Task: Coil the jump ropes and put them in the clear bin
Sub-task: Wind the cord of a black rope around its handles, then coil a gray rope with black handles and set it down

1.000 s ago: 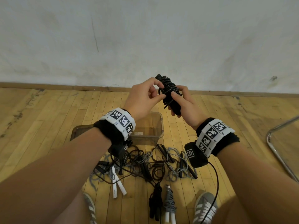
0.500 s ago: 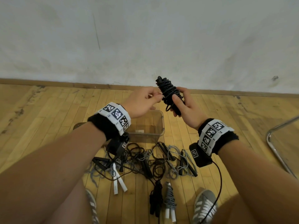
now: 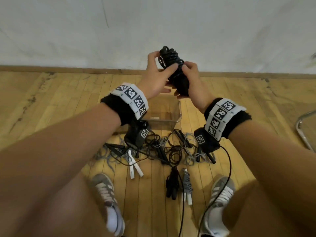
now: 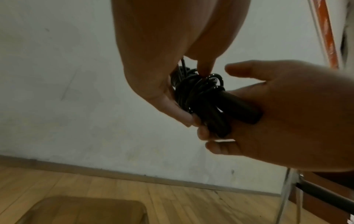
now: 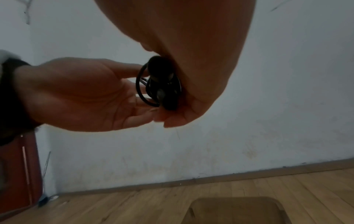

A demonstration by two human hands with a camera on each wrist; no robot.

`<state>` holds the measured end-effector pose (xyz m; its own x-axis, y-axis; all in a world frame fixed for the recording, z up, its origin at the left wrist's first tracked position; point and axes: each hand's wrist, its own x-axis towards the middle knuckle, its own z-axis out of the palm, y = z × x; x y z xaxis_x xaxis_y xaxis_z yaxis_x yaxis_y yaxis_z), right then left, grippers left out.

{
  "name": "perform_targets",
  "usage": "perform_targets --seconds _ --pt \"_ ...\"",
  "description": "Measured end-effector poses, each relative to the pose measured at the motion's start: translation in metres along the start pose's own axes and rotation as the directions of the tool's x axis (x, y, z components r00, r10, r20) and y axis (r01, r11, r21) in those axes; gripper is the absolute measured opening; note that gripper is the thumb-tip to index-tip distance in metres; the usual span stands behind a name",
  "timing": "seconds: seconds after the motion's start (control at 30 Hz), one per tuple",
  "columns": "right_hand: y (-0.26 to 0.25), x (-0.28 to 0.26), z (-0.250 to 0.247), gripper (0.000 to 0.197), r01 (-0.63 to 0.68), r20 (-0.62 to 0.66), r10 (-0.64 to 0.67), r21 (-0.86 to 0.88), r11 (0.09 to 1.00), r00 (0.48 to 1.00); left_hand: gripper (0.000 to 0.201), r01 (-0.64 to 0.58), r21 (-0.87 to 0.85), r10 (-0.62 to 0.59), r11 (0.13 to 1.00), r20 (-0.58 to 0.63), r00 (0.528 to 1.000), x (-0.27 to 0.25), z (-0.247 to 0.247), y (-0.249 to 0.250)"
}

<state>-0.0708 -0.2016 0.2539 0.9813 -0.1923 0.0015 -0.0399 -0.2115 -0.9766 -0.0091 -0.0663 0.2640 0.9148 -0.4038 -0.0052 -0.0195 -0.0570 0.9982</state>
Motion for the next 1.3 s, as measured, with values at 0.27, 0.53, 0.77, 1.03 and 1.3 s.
perform_targets --seconds 0.27,0.53,0.77,1.03,1.3 --pt "0.079 -0.011 0.012 0.058 -0.127 0.094 0.184 -0.426 0.896 0.978 0.067 0.132 0.211 -0.111 0.969 -0.106 0.988 -0.02 -0.002 -0.11" --pt "0.208 -0.063 0.061 0.066 -0.346 0.151 0.509 -0.569 0.746 0.848 0.067 0.386 0.49 -0.418 0.782 -0.049 0.907 -0.073 0.005 -0.256" --pt "0.291 -0.1 0.095 0.051 -0.48 0.173 0.732 -0.652 0.586 0.659 0.066 0.438 0.682 -0.624 0.586 0.035 0.781 -0.111 0.014 -0.334" --pt "0.308 -0.101 0.091 0.035 -0.417 0.185 0.747 -0.733 0.538 0.638 0.062 0.437 0.749 -0.696 0.498 0.045 0.716 -0.13 0.026 -0.356" --pt "0.309 -0.056 0.082 0.038 -0.466 0.055 0.647 -0.648 0.603 0.76 0.053 0.288 0.866 -0.671 0.408 0.071 0.738 -0.072 0.014 -0.34"
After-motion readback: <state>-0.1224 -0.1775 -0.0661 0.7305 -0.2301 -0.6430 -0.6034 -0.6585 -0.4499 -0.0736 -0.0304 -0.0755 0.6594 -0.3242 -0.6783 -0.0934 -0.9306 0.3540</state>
